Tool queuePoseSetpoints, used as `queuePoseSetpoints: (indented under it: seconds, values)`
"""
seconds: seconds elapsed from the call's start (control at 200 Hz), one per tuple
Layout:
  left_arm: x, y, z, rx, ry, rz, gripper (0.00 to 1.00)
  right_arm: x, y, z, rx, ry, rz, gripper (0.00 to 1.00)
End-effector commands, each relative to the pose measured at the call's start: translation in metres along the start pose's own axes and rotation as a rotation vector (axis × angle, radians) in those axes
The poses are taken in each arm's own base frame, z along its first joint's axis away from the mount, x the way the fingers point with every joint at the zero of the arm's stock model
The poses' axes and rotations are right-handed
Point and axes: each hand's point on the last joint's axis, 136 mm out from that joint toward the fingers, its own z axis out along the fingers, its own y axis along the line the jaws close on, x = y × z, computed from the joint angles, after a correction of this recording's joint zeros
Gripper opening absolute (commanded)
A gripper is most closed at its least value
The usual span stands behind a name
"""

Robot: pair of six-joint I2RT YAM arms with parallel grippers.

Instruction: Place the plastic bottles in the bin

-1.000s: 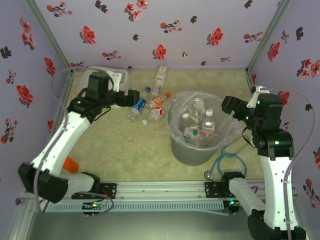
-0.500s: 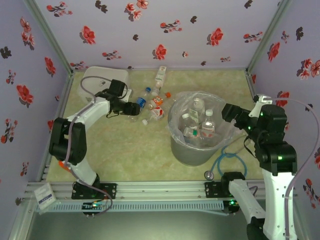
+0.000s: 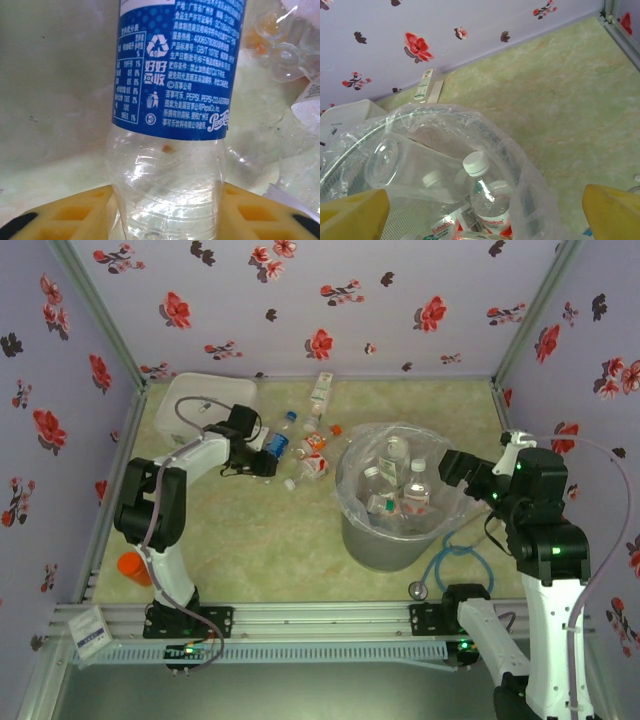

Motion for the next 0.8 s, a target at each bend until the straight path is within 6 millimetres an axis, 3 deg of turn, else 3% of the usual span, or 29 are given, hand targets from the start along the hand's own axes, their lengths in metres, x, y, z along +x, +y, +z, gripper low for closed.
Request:
queuePoseSetpoints:
  seconds: [0.0,0.12,0.35,0.535,0.71,0.795]
  values:
    - [-0.004,-0.005,-0.024,0.007,-0.057,0.023,0.40,-0.008,0.014,-0.005,-0.071,-0.030,-0.002,0.99]
    - [-0.008,-0.011,-0.055,0.021,-0.133,0.016,0.38,-0.016,0.027,-0.007,-0.132,-0.041,-0.017,0.99]
    - [-0.001,-0.036,-0.143,0.095,-0.344,-0.003,0.32,-0.040,0.069,-0.010,-0.329,-0.043,-0.019,0.96]
    - [0.027,-0.075,-0.215,0.234,-0.538,0.000,0.25,-0.067,0.136,-0.011,-0.584,-0.057,-0.015,0.89]
    - [0.056,-0.121,-0.245,0.380,-0.585,0.080,0.20,-0.052,0.229,0.004,-0.719,0.025,-0.215,0.90]
    - [0.064,-0.141,-0.253,0.433,-0.593,0.134,0.18,-0.047,0.260,0.017,-0.748,0.038,-0.268,0.94]
